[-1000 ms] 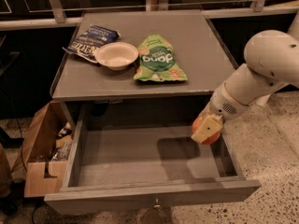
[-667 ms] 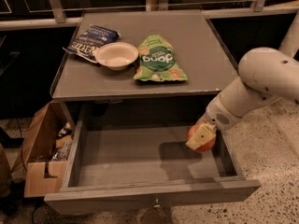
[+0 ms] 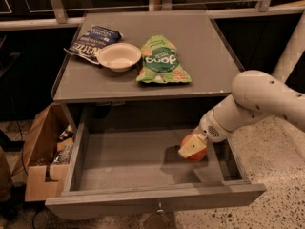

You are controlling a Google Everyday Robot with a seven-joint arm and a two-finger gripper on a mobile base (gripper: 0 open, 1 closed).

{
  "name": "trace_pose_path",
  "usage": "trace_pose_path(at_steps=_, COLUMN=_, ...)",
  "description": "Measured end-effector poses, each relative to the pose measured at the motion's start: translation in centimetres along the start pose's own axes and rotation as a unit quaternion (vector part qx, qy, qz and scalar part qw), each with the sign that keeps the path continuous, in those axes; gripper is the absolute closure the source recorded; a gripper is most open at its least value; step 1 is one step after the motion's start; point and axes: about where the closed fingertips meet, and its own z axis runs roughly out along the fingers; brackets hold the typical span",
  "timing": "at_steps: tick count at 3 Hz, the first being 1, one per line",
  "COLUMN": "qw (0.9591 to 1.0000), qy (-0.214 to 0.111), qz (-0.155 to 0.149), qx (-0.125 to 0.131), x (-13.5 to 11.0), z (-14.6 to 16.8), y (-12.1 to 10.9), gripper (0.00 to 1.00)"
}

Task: Place apple into top drawer

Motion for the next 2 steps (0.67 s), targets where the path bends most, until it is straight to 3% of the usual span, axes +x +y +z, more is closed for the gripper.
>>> trace_pose_path(at_steps=1, qw=1.0, qy=-0.001, qz=0.0, qx=0.0, x=0.0, z=0.1, y=0.0, gripper=1.0)
trace_pose_path(at_steps=2, qw=0.9996, qy=-0.002, qz=0.029, qx=0.005, x=0.6, z=2.0, y=0.3, gripper=1.0)
